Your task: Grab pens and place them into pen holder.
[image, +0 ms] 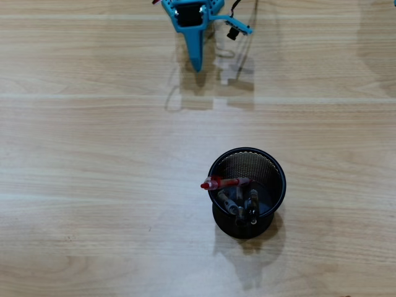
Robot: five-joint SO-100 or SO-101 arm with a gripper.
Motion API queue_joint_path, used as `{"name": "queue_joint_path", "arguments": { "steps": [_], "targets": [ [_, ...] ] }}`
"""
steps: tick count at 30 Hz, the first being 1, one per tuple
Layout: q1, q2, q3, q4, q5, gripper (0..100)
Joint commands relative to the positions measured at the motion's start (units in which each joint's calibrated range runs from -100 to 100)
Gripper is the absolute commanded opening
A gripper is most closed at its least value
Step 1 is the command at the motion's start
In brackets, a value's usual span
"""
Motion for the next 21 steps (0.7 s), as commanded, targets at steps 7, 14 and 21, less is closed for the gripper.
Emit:
{"name": "queue_joint_path", "arguments": {
  "steps": [7,14,21],
  "targets": [
    [1.6,-0.8,-0.2,-0.1,5.4,2],
    [1.6,-0.8,0.1,-0.8,5.3,2],
    [1.6,-0.8,0.1,-0.9,5.3,2]
  ]
}}
